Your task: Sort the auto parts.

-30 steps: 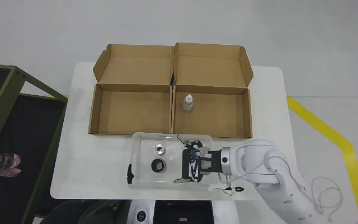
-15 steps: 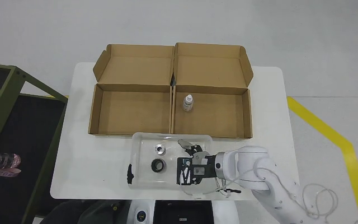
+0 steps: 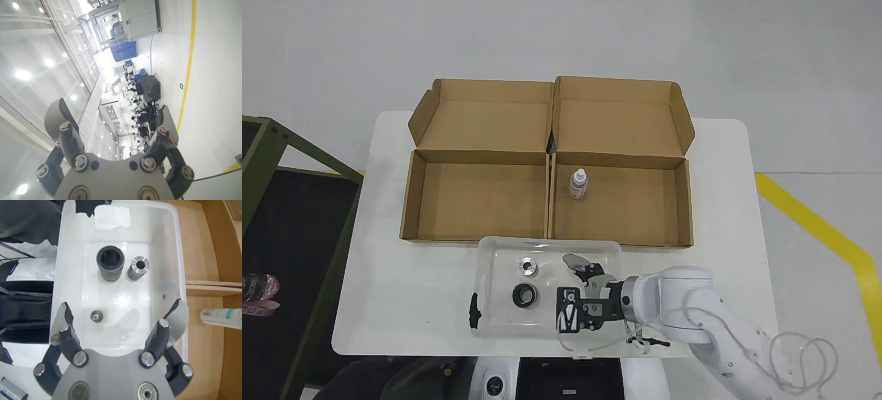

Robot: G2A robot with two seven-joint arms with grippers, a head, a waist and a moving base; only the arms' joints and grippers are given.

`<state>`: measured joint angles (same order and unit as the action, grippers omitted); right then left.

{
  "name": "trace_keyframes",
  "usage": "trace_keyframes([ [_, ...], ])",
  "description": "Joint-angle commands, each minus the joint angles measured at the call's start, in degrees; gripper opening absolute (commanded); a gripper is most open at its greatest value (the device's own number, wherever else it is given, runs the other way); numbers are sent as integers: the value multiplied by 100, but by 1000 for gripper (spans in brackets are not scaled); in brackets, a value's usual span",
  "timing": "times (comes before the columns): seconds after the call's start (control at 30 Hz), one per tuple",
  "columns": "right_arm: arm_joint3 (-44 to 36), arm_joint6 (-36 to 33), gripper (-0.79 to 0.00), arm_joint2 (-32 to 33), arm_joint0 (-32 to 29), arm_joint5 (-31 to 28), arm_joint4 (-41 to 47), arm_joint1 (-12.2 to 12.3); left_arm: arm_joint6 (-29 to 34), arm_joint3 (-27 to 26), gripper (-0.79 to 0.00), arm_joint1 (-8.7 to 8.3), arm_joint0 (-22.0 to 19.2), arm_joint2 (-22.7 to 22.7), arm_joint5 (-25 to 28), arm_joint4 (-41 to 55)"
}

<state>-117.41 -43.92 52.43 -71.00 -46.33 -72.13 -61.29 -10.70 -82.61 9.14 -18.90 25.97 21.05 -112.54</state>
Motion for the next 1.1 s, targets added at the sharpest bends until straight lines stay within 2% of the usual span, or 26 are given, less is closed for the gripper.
trace_keyframes([
  [0.0, -6, -44, 0, -56, 5, -13, -138, 3, 0, 0, 0, 0, 0, 0, 0, 0],
  [0.6, 303, 11, 0, -381, 83, 25, -428, -10, 0, 0, 0, 0, 0, 0, 0, 0],
  [0.63, 328, 7, -15, -405, 100, 22, -422, -14, 0, 0, 0, 0, 0, 0, 0, 0],
  [0.73, 404, 16, -185, -464, 158, 15, -409, -26, 0, 0, 0, 0, 0, 0, 0, 0],
  [0.83, 493, 15, -296, -501, 208, 24, -400, -35, 0, 0, 0, 0, 0, 0, 0, 0],
  [1.07, 633, -61, -354, -569, 272, 3, -371, -40, 0, 0, 0, 0, 0, 0, 0, 0],
])
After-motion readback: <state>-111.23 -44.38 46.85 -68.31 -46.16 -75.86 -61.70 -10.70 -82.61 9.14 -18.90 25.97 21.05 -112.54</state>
